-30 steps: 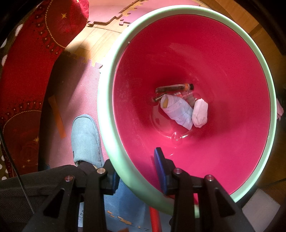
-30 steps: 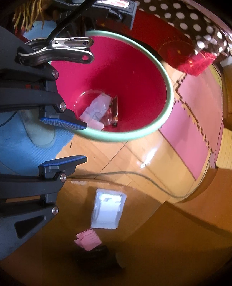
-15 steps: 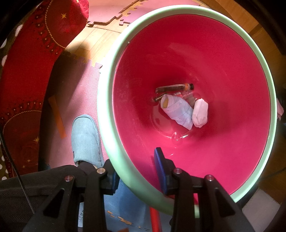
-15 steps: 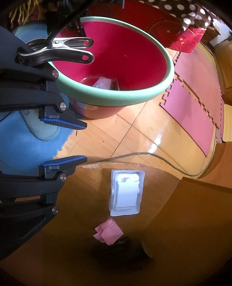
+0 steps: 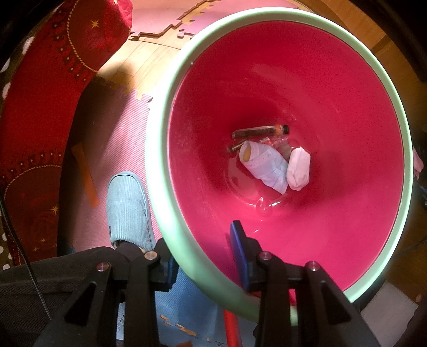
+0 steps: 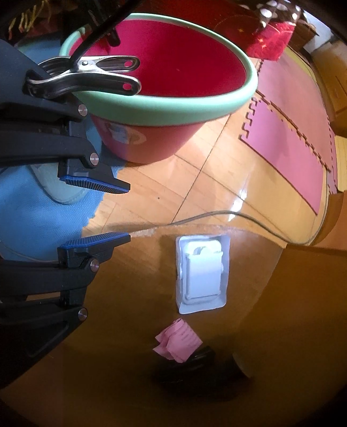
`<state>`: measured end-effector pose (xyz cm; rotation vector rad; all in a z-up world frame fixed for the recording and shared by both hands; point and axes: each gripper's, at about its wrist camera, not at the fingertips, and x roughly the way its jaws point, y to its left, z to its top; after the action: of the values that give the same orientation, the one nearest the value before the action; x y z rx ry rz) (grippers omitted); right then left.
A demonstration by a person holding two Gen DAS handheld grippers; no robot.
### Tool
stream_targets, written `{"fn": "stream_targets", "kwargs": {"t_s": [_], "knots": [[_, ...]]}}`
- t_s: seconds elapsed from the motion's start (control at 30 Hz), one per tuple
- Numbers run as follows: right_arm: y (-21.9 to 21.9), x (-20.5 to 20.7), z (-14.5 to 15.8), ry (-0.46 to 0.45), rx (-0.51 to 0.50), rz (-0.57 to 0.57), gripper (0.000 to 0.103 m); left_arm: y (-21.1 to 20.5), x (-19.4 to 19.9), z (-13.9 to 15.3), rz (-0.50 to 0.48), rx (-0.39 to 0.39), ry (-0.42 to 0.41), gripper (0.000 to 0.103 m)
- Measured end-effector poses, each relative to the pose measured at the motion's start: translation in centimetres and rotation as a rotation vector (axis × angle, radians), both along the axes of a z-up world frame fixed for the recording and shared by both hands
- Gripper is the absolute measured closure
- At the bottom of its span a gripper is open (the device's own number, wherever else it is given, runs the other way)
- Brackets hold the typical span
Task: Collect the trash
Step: 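Move the open right tool back toward the pink papers on the shelf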
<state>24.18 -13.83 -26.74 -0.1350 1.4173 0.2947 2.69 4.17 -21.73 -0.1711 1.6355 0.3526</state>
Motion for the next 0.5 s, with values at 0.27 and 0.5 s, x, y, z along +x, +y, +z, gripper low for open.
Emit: {"fn": "stream_targets", "kwargs": {"t_s": [0.27,0.5], "knots": [[-1.6,0.4,-0.7,0.002,-0.006,-0.047,0.072,0.0,0.0,0.0,0.0,0.001,0.001,0.067],[-4.0,1.0,-1.7,0.018,0.002,-0.134,0.072,0.0,0.0,0.0,-0.001,0.001,0.001,0.067]]}}
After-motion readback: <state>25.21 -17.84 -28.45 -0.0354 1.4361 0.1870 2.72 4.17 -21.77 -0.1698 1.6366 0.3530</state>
